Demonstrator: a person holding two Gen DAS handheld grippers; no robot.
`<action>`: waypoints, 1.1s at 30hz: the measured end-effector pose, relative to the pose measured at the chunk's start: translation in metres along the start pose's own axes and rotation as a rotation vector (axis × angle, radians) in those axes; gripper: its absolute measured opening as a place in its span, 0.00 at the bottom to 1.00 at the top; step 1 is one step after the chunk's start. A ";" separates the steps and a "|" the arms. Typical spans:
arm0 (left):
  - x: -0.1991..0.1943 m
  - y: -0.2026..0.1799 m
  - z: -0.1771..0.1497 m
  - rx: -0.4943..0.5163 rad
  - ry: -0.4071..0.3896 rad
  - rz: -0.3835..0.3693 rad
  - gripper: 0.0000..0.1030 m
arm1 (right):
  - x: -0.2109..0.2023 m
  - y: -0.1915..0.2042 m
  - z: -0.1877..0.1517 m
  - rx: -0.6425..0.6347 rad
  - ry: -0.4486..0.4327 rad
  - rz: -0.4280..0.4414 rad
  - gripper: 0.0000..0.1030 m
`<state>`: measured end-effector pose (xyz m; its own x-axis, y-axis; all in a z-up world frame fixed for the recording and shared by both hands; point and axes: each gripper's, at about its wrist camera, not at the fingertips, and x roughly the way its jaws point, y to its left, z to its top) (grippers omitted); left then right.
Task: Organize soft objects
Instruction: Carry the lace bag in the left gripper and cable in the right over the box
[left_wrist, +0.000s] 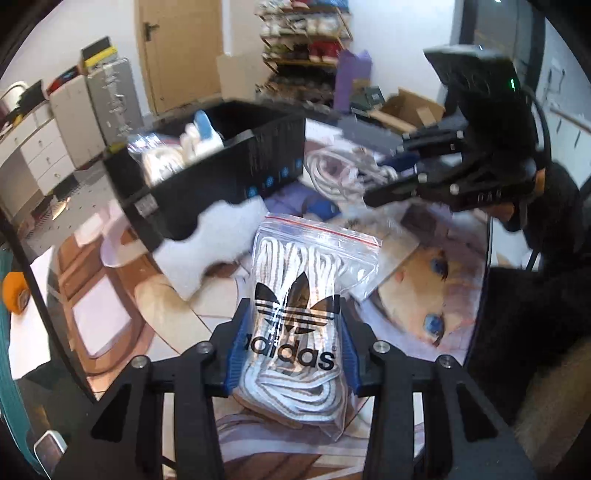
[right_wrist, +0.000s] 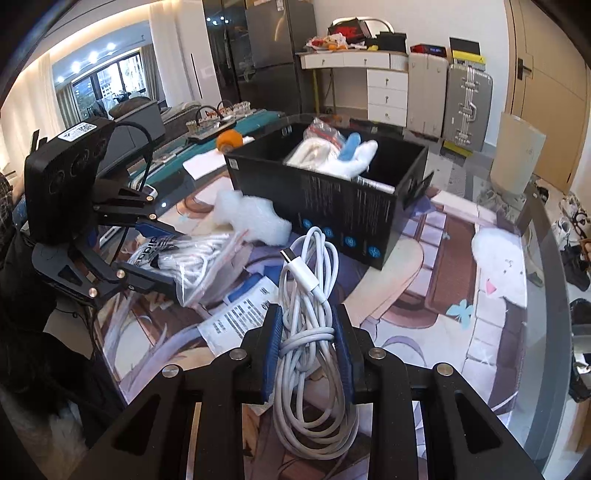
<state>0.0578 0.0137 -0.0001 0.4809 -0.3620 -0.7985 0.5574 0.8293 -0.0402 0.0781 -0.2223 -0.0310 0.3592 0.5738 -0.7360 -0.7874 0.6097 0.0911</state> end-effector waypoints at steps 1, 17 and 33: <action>-0.005 0.000 0.000 -0.012 -0.018 0.002 0.40 | -0.003 0.001 0.001 -0.004 -0.008 -0.004 0.26; -0.031 0.029 0.041 -0.201 -0.155 0.166 0.40 | -0.032 -0.007 0.050 0.056 -0.118 -0.095 0.26; -0.012 0.084 0.087 -0.313 -0.215 0.270 0.40 | 0.003 -0.027 0.116 0.087 -0.179 -0.118 0.26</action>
<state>0.1577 0.0508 0.0581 0.7288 -0.1679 -0.6638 0.1775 0.9827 -0.0537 0.1584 -0.1736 0.0417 0.5360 0.5787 -0.6147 -0.6908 0.7192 0.0748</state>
